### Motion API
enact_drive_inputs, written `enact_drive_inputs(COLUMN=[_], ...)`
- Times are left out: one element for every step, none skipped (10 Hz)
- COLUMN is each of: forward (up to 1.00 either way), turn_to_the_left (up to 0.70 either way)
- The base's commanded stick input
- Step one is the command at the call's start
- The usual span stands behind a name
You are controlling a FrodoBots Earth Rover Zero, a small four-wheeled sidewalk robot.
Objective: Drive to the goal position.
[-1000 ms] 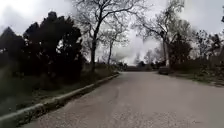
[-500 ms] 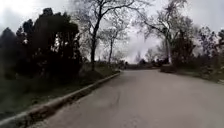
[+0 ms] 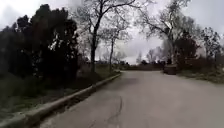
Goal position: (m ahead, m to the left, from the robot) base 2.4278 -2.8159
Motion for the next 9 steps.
enact_drive_inputs(forward=[0.70, 0.70, 0.70, 0.70, 0.70, 0.70, 0.70, 0.70, 0.70], turn_to_the_left=[0.00, 0.00, 0.00, 0.00, 0.00, 0.00, 0.00, 0.00, 0.00])
